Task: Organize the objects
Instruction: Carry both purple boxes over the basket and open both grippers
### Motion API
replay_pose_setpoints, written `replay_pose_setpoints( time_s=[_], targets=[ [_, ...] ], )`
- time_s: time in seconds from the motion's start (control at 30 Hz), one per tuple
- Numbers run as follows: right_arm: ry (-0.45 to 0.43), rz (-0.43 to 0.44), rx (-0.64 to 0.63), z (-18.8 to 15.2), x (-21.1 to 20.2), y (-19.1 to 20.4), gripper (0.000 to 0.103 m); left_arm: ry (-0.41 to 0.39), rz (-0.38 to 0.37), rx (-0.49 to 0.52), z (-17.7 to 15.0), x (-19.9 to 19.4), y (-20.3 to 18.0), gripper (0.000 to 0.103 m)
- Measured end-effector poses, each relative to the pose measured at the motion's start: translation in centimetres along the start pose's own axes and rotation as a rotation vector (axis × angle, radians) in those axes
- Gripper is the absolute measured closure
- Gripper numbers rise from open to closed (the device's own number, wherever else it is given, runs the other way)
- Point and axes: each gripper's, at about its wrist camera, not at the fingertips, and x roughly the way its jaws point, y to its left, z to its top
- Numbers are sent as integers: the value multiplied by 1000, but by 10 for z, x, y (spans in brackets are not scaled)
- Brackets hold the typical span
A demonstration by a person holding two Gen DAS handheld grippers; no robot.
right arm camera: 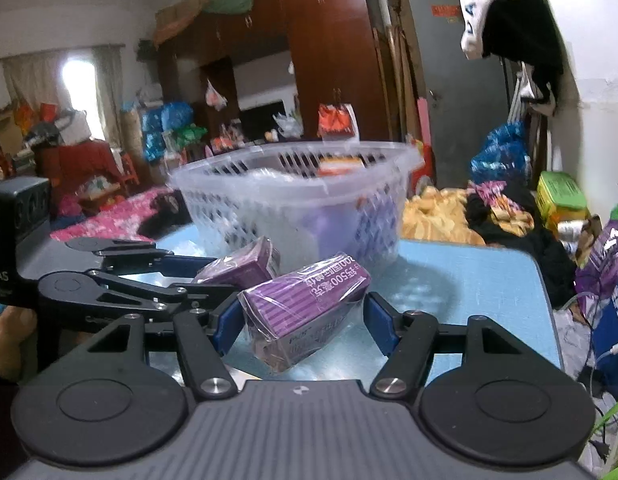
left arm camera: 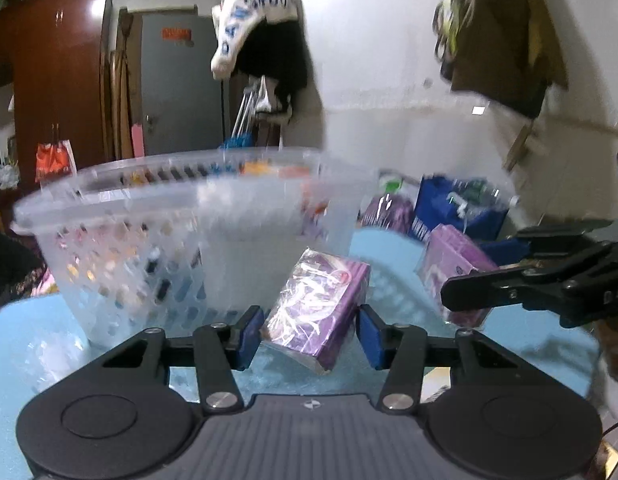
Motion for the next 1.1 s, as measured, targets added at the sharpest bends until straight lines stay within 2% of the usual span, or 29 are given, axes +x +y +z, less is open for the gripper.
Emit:
replay_pose_setpoints(
  time_s=[0.13, 0.23, 0.33, 0.47, 0.6, 0.77, 0.9, 0.93, 0.97, 1.0, 1.03, 1.07, 1.1],
  targets=[
    [-85, -11, -70, 29, -16, 22, 36, -91, 10, -38, 28, -36, 13, 48],
    [-144, -24, -102, 59, -9, 31, 36, -133, 67, -58, 61, -50, 26, 48],
    [-161, -48, -123, 92, 20, 34, 36, -142, 137, -86, 97, -45, 46, 48],
    [-97, -78, -139, 121, 82, 31, 36, -83, 222, -188, 135, -7, 86, 48],
    [-5, -101, -89, 124, 131, 18, 35, 23, 244, -293, 136, 39, 124, 48],
    [-9, -69, -69, 119, 146, 12, 35, 48, 239, -328, 124, 59, 135, 48],
    [-12, -73, -89, 116, 145, 13, 35, 47, 232, -343, 116, 55, 139, 48],
    [-12, -81, -92, 118, 145, 15, 33, 39, 234, -352, 116, 54, 139, 47],
    [-8, -92, -92, 117, 145, 15, 24, 28, 234, -359, 116, 53, 140, 46],
    [-10, -104, -91, 119, 144, 15, 16, 22, 231, -356, 115, 53, 141, 38],
    [-38, -126, -97, 118, 139, 15, 6, 23, 225, -354, 113, 53, 141, 21],
    [-79, -142, -103, 116, 129, 14, 0, 26, 219, -355, 112, 53, 141, 16],
    [-100, -147, -99, 114, 121, 12, 0, 23, 214, -354, 110, 51, 140, 14]
  ],
)
